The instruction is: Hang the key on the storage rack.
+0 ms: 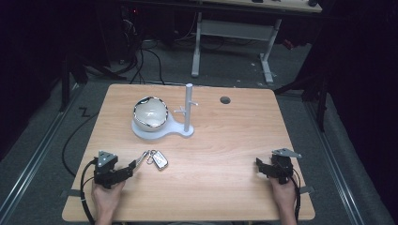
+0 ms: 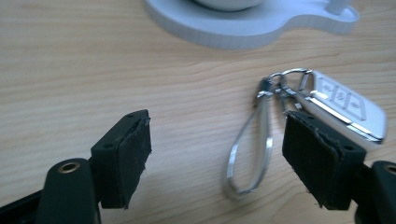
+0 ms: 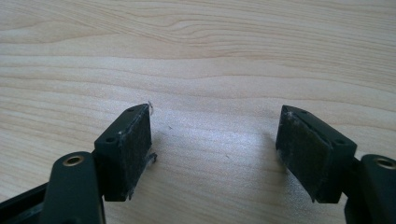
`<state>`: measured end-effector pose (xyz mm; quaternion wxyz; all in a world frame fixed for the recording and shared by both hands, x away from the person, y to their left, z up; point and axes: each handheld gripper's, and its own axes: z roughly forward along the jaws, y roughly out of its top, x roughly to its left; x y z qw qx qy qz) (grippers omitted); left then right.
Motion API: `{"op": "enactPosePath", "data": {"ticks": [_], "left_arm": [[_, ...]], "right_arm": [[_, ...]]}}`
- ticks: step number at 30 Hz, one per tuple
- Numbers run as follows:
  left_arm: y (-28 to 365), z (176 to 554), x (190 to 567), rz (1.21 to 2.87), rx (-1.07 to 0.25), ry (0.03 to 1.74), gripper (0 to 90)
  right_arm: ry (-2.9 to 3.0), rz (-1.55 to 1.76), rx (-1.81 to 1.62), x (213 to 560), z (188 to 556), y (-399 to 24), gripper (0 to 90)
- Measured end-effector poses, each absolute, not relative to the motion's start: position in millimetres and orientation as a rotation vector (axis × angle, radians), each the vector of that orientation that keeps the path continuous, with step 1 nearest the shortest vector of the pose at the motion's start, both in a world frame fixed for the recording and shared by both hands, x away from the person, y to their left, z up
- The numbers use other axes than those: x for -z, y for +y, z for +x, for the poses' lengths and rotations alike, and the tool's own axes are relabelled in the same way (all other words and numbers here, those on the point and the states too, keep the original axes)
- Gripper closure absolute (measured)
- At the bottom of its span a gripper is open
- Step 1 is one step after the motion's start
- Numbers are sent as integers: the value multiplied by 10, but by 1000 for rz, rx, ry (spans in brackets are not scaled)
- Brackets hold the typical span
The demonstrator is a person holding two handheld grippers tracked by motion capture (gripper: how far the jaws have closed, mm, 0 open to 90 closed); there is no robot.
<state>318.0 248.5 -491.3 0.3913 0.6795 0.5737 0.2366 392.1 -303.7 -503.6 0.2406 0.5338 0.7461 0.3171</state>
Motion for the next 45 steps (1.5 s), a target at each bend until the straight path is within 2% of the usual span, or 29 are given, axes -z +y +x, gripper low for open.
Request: {"op": "enactPosePath", "data": {"ticks": [4, 7, 11, 18, 35, 45], "left_arm": [[2301, 3292, 4875, 1785, -547, 1416, 228], [2240, 3375, 4912, 1796, -506, 1439, 170], [2150, 3447, 4943, 1831, -472, 1451, 135], [2045, 3553, 4930, 1818, -437, 1466, 1], [1828, 3720, 4969, 1843, -327, 1543, 0], [1723, 3792, 4968, 1873, -384, 1578, 0]], "right_arm": [[2040, 1463, -867, 5036, 3921, -3036, 269], [2041, 1461, -867, 5036, 3921, -3037, 269], [2041, 1460, -868, 5036, 3921, -3037, 269], [2041, 1460, -867, 5036, 3921, -3037, 269], [2042, 1460, -868, 5036, 3921, -3037, 269], [2042, 1460, -868, 5036, 3921, -3037, 269]]}}
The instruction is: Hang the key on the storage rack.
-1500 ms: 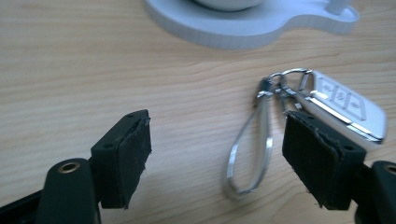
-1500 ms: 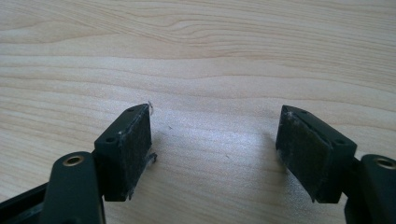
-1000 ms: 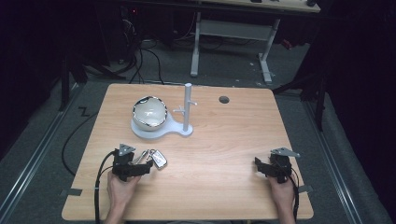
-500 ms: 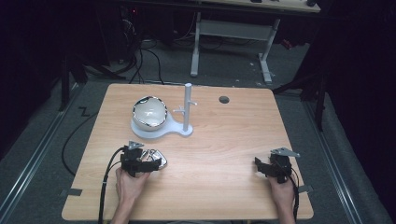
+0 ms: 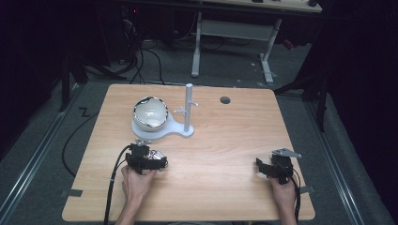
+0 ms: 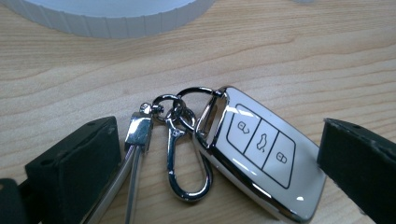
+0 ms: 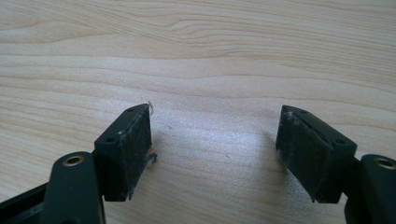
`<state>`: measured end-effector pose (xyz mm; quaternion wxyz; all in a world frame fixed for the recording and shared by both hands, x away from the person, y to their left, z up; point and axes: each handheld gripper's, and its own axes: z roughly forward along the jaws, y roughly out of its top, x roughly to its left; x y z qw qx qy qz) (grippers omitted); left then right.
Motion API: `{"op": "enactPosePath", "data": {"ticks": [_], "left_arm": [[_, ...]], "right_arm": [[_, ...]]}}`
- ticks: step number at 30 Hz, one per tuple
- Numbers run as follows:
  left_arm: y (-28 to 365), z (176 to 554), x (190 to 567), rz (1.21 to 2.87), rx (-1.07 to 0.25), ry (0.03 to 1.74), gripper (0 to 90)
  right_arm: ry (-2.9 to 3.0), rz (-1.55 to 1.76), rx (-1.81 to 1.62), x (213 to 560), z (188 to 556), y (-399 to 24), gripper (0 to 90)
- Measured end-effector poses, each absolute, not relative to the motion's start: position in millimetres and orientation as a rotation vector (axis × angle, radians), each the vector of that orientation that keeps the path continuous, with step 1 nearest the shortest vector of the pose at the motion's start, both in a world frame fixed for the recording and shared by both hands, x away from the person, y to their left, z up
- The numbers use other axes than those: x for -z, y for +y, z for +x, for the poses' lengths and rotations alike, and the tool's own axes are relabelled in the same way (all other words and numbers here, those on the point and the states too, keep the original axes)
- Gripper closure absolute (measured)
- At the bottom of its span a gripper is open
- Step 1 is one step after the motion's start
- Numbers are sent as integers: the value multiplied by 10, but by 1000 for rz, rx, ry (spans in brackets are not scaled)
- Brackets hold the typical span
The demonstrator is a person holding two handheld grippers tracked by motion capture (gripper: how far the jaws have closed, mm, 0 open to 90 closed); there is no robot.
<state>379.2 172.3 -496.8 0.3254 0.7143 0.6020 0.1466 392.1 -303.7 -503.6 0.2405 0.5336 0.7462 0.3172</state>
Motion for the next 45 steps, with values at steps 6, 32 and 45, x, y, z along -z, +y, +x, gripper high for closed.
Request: {"op": "enactPosePath", "data": {"ticks": [6, 32, 45], "left_arm": [[1677, 3850, 4962, 1869, -396, 1607, 0], [1790, 3658, 4960, 1963, -600, 1507, 528], [1911, 3596, 4851, 1895, -527, 1458, 556]], "right_arm": [[2041, 1459, -869, 5037, 3921, -3038, 269], [2042, 1459, -870, 5037, 3921, -3038, 269], [2042, 1459, -870, 5037, 3921, -3039, 269]]}}
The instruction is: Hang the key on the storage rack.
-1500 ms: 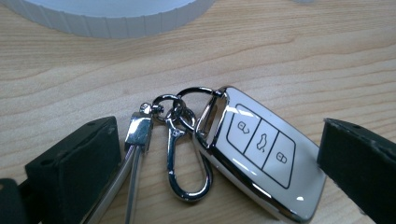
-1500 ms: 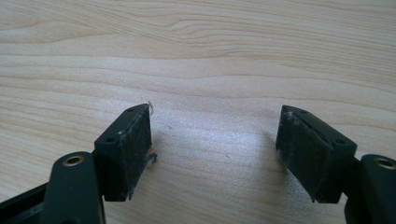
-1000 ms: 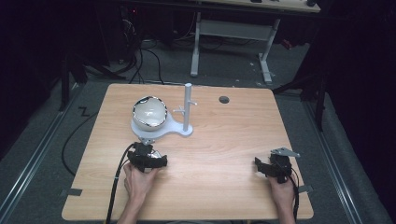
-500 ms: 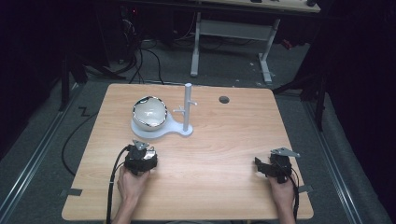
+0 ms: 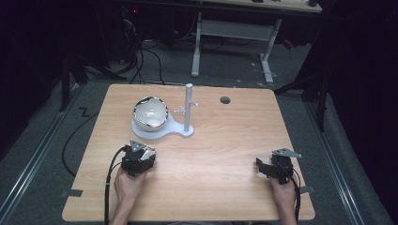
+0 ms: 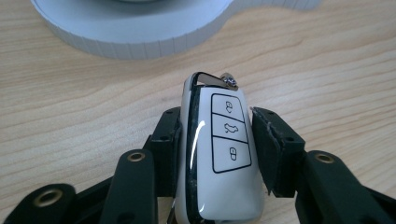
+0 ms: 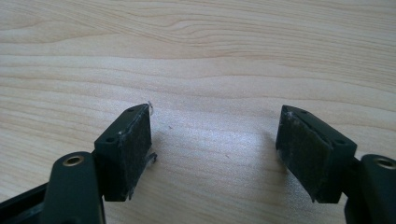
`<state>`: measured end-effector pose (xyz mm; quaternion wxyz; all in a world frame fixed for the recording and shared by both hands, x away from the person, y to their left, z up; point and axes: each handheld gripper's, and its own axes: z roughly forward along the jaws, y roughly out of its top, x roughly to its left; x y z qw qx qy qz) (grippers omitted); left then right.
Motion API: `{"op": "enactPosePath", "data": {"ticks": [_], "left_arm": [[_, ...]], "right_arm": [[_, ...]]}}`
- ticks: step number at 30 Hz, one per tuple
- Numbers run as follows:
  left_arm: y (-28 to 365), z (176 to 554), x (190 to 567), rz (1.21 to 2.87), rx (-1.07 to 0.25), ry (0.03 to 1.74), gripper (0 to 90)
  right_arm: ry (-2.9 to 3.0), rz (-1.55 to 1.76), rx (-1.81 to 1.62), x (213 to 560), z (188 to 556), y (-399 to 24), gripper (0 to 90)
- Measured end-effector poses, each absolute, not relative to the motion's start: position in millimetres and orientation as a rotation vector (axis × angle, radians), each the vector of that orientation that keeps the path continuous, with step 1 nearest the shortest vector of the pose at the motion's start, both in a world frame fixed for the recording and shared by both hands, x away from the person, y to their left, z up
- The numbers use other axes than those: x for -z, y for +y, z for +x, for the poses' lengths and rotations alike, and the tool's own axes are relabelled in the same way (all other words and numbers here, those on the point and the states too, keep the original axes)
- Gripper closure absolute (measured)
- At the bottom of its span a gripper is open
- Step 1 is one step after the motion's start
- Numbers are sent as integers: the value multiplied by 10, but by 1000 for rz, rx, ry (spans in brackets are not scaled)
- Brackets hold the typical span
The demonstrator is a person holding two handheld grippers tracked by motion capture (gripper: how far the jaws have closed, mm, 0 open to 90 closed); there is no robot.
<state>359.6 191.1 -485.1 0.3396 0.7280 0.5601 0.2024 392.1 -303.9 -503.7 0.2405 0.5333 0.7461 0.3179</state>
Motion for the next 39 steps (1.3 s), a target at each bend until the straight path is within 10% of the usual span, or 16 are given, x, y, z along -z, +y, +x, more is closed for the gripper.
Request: {"op": "enactPosePath", "data": {"ticks": [39], "left_arm": [[1852, 3504, 4054, 1815, -504, 1179, 782]], "right_arm": [[2042, 1460, -869, 5036, 3920, -3040, 269]]}}
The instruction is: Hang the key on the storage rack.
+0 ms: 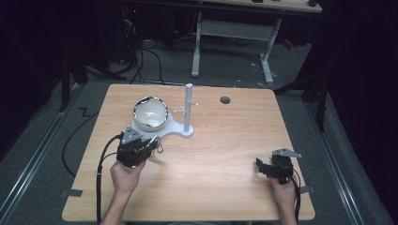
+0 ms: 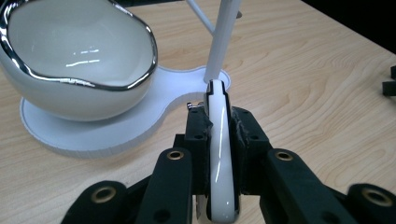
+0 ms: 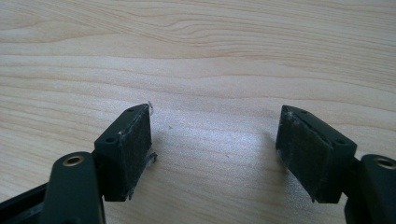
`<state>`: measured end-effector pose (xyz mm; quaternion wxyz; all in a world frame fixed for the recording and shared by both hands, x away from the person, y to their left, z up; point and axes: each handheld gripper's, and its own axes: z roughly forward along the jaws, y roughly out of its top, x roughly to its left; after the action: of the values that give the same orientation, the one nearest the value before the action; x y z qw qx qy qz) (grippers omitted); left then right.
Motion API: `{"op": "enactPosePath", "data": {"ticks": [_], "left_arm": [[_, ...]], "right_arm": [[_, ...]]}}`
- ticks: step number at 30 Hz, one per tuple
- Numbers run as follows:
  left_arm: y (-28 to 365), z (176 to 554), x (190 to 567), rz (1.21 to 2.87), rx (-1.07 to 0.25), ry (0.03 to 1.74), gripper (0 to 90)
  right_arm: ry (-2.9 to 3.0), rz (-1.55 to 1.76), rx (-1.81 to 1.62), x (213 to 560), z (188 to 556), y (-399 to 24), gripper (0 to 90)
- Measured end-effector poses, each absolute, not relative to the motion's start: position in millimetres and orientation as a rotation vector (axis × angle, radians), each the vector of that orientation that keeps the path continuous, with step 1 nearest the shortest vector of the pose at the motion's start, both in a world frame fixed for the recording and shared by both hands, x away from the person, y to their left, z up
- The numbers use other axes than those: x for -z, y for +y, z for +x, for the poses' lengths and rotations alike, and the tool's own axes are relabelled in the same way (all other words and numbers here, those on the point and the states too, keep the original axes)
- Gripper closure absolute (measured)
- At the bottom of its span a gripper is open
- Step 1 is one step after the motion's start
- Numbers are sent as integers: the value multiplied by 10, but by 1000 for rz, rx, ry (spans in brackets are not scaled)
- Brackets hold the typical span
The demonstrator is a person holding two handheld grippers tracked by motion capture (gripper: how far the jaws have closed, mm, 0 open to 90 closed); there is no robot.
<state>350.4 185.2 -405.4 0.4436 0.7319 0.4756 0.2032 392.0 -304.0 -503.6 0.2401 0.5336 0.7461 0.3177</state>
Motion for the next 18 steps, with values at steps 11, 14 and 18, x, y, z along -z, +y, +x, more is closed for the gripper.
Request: {"op": "enactPosePath", "data": {"ticks": [11, 14, 18], "left_arm": [[1822, 3604, 3824, 1786, -483, 1125, 784], [1806, 3660, 3775, 1786, -479, 1114, 784], [1788, 3730, 3707, 1776, -479, 1103, 784]], "right_arm": [[2042, 1460, -870, 5036, 3921, -3041, 269], [2042, 1460, -870, 5036, 3921, -3041, 269], [2042, 1461, -870, 5036, 3921, -3041, 269]]}}
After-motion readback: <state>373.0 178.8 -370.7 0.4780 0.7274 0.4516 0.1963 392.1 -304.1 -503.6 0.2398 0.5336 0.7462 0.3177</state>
